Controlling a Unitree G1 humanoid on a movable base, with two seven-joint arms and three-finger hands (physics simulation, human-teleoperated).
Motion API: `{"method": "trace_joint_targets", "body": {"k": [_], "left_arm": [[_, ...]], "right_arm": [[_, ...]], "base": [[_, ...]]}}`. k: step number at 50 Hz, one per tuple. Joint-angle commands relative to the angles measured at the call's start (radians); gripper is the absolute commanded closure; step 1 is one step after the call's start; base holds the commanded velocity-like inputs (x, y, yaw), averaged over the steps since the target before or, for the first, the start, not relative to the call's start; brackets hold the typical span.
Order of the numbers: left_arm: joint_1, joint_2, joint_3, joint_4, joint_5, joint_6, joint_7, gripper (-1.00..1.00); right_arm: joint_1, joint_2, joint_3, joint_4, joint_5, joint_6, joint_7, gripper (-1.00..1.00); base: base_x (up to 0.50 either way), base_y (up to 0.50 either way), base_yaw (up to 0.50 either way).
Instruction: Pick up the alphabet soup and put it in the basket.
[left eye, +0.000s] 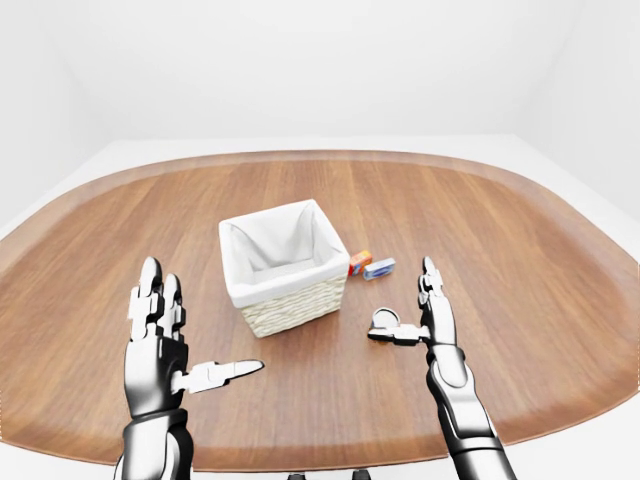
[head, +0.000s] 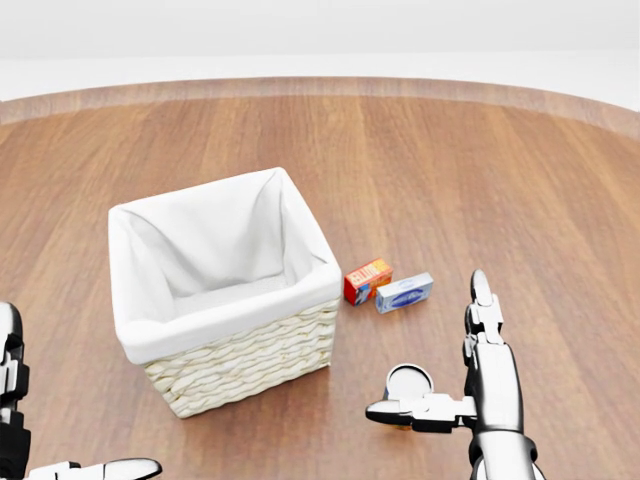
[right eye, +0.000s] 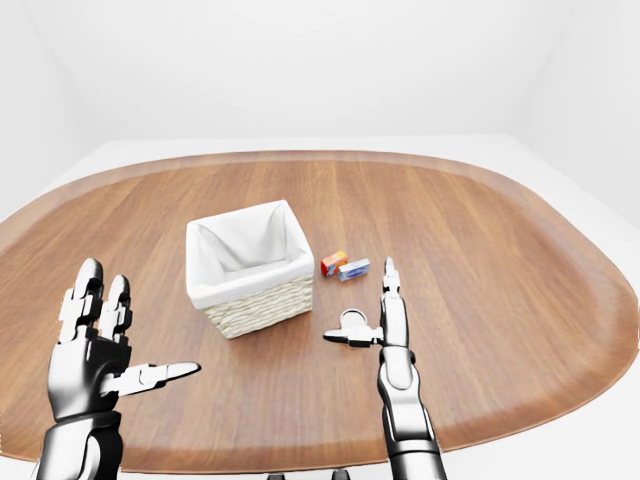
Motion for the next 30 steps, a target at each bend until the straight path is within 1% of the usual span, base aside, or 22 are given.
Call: {"method": "trace_joint_targets", "body": {"k": [1, 8, 13, 30], "left_arm": [[0.007, -0.005, -0.007, 0.001, 0.011, 0.0, -0.002, -1.0], [0.008, 0.001, -0.028, 0.018, 0.03, 0.0, 0.013, -1.0], [0.019, 0.003, -0.027, 0.004, 0.019, 0.0, 0.01, -1.0], [0.027, -0.001, -0.021, -0.01, 0.011, 0.0, 0.002, -1.0]], "right_arm": [[0.005, 0.001, 0.001, -0.003, -0.001, 0.0, 0.008, -1.0], [0.011, 0.002, 0.005, -0.006, -0.004, 0.0, 0.016, -1.0], [0.007, 0.003, 0.007, 0.007, -0.009, 0.0, 0.012, -1.0], [-0.029, -0.006, -0.002, 0.089, -0.018, 0.0, -0.004, -1.0]], "base": [[0.5, 0.0, 0.0], [0.5, 0.0, 0.0], [0.5, 0.0, 0.0], [0.0, 0.0, 0.0]]}}
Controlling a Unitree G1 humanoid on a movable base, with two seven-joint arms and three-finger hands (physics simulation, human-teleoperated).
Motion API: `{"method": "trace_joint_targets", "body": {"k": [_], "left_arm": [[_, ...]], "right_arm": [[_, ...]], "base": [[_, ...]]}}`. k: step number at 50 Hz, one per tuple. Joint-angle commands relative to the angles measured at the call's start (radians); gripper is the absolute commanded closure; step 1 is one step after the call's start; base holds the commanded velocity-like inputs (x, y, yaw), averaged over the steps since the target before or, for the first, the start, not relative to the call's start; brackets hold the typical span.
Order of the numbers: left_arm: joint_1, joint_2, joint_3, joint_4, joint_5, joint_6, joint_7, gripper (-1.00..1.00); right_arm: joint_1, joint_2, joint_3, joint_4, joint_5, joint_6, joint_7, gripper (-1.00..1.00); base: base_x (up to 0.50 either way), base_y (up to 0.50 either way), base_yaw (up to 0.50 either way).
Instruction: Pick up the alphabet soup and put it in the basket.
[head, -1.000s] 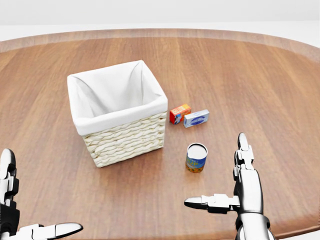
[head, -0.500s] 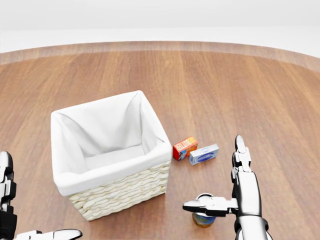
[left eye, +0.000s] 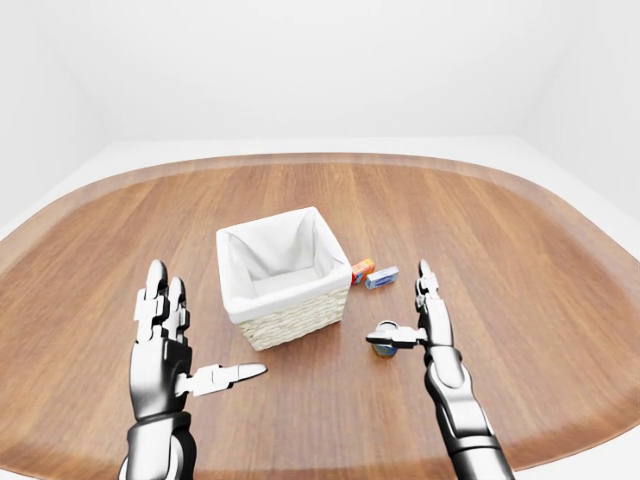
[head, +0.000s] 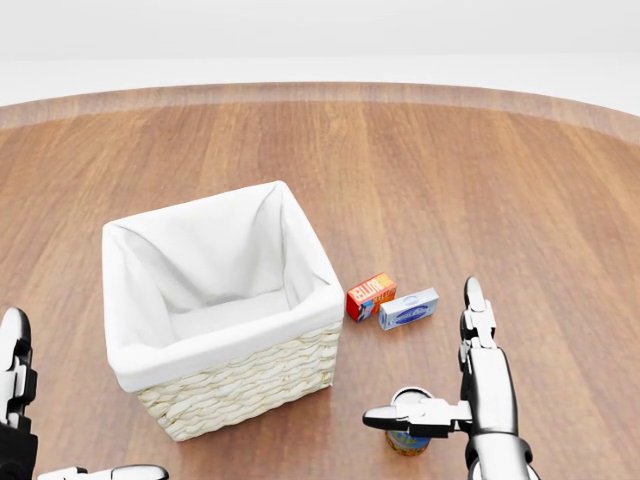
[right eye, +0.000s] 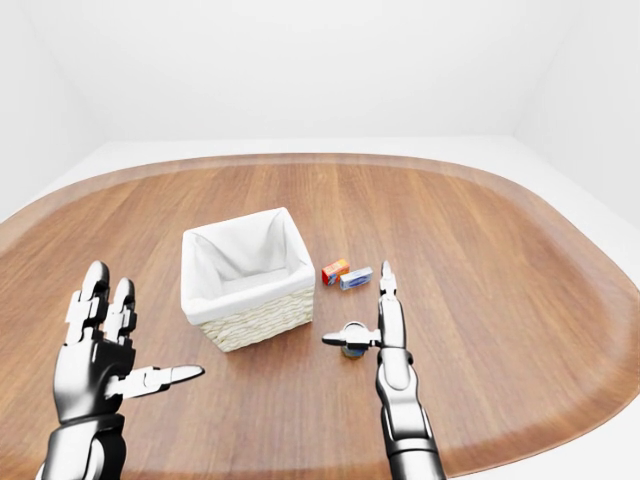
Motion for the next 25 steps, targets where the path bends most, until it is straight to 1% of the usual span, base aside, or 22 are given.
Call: {"method": "trace_joint_targets", "body": {"k": [1, 8, 13, 18, 22, 25], "left_arm": [[0.004, -0.002, 0.004, -0.007, -0.004, 0.0, -0.004, -1.0], [0.004, -0.003, 0.004, -0.011, -0.005, 0.0, -0.007, -1.0], [0.003, -0.002, 0.004, -0.013, -0.008, 0.0, -0.011, -1.0], [0.009, -0.003, -0.001, -0.021, -0.01, 0.0, -0.015, -1.0], [0.01, -0.004, -0.001, -0.026, -0.008, 0.0, -0.014, -1.0], [0.007, -0.003, -0.001, -0.023, -0.008, 0.0, -0.013, -1.0]], "right_arm": [[-0.035, -0.008, -0.008, 0.074, -0.014, 0.0, -0.02, -1.0], [-0.072, -0.013, -0.01, 0.142, -0.024, 0.0, -0.04, -1.0], [-0.115, -0.02, -0.014, 0.245, -0.034, 0.0, -0.067, -1.0], [-0.135, -0.03, -0.02, 0.295, -0.031, 0.0, -0.071, -1.0], [-0.172, -0.043, -0.027, 0.394, -0.038, 0.0, -0.089, -1.0], [-0.188, -0.048, -0.024, 0.427, -0.046, 0.0, -0.096, -1.0]], "base": [[0.0, 0.0, 0.0], [0.0, 0.0, 0.0], [0.0, 0.0, 0.0], [0.0, 0.0, 0.0], [0.0, 0.0, 0.0], [0.0, 0.0, 0.0]]}}
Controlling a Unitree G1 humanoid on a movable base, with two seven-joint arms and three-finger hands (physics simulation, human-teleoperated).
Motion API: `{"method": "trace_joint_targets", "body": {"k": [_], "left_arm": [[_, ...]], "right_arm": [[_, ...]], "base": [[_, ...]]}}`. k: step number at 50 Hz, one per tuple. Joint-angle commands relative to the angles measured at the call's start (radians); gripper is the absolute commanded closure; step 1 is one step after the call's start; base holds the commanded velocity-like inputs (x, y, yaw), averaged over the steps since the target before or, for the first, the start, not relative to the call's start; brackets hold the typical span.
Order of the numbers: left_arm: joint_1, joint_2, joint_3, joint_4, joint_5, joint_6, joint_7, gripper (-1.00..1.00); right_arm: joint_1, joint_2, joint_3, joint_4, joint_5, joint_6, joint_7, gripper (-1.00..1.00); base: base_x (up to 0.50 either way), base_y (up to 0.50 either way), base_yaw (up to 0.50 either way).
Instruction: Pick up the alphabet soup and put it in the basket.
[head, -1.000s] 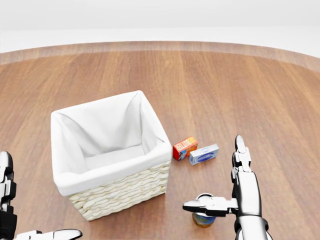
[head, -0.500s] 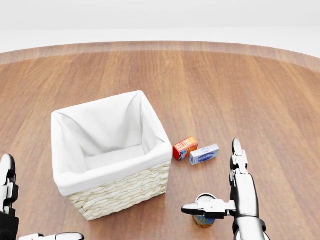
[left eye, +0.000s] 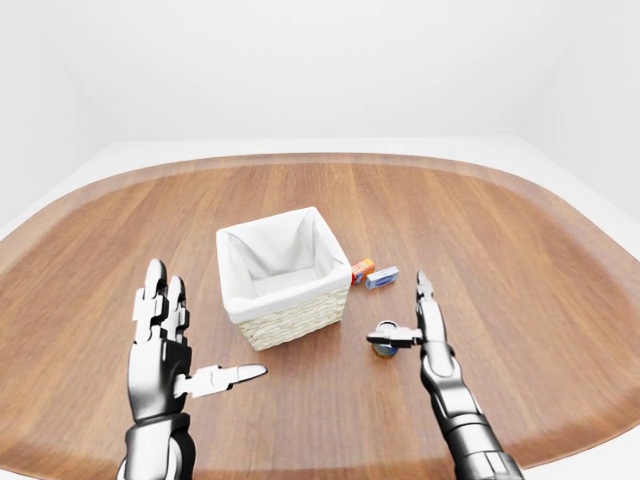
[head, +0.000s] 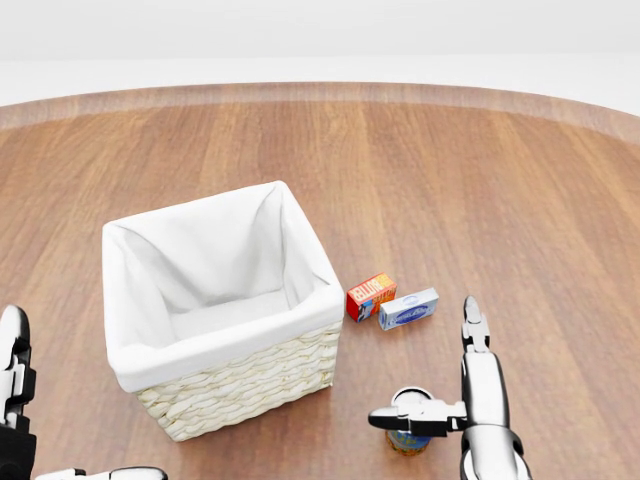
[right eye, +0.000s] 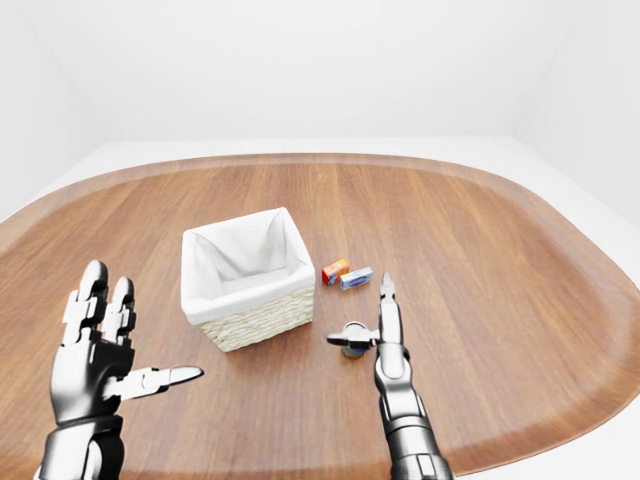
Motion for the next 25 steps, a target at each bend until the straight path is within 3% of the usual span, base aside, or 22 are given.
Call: {"method": "trace_joint_targets", "body": {"k": [1, 12, 25], "left_arm": [[-0.002, 0.0, -0.002, -0.002, 0.002, 0.0, 0.0, -1.0], [-0.006, 0.004, -0.008, 0.007, 0.006, 0.0, 0.006, -1.0], [-0.012, 0.006, -0.002, 0.008, 0.001, 0.0, 0.009, -1.0]], "right_arm": [[-0.066, -0.021, -0.007, 0.153, -0.017, 0.0, -0.034, -1.0], [-0.118, -0.036, -0.014, 0.274, -0.016, 0.0, -0.052, -1.0], [-0.229, -0.039, 0.0, 0.567, -0.045, 0.0, -0.098, -1.0]], "base": [[0.0, 0.0, 0.0], [0.0, 0.0, 0.0], [0.0, 0.0, 0.0]]}}
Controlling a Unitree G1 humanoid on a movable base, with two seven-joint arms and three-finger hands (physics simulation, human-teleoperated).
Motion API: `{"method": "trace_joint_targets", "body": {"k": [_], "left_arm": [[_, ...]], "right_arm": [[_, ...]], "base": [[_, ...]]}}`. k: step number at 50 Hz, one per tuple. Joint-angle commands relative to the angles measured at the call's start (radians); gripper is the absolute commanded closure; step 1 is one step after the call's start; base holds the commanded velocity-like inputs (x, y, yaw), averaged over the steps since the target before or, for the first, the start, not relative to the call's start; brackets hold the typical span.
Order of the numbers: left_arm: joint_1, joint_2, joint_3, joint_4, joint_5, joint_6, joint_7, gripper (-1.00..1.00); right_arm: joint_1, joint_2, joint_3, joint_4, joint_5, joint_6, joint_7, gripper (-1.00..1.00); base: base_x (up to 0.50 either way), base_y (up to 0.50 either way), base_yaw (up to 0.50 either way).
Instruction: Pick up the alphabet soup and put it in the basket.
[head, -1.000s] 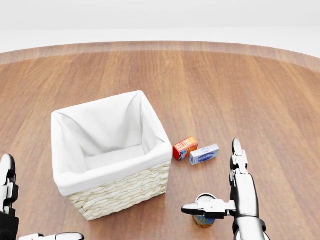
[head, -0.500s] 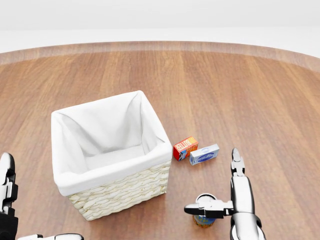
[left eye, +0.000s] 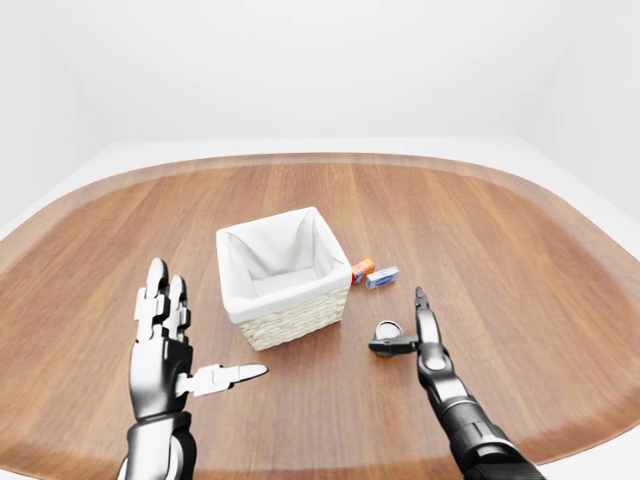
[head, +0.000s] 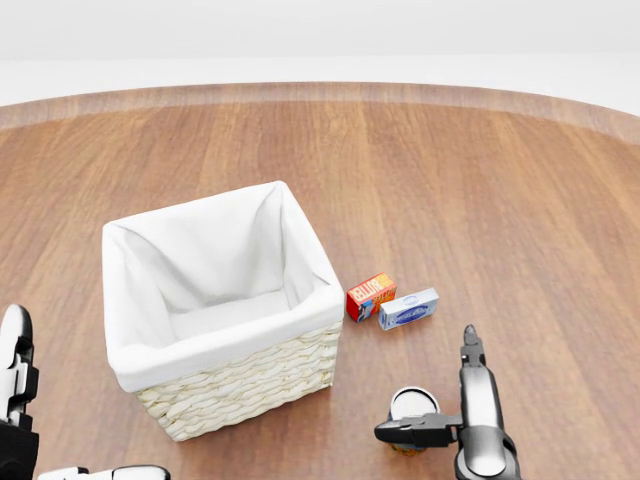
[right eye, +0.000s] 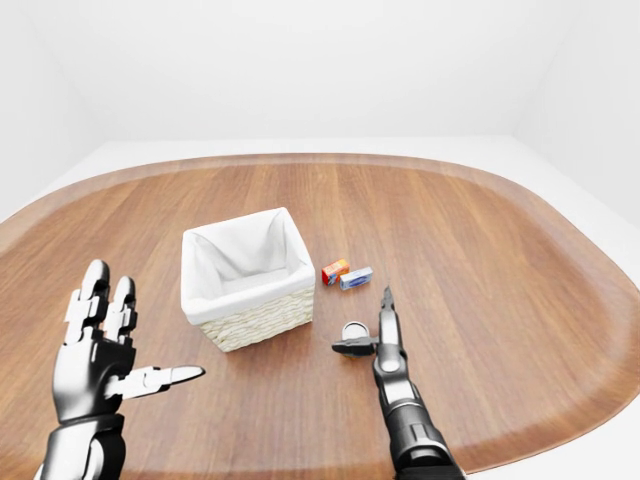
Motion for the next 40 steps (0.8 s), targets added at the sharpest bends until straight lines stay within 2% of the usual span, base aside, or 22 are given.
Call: {"method": "trace_joint_targets", "body": {"k": [1, 14, 40], "left_arm": [[-0.008, 0.002, 0.005, 0.004, -0.004, 0.0, 0.001, -1.0], [-0.013, 0.004, 0.006, 0.004, -0.005, 0.0, 0.001, -1.0], [-0.015, 0.007, -0.003, 0.017, 0.001, 0.0, 0.003, -1.0]], "right_arm": [[-0.075, -0.004, 0.009, 0.203, -0.02, 0.0, -0.036, -1.0], [-0.134, 0.001, 0.012, 0.344, -0.043, 0.0, -0.059, -1.0], [-0.156, 0.002, 0.01, 0.372, -0.05, 0.0, -0.068, -1.0]], "base": [[0.0, 0.0, 0.0], [0.0, 0.0, 0.0], [0.0, 0.0, 0.0]]}}
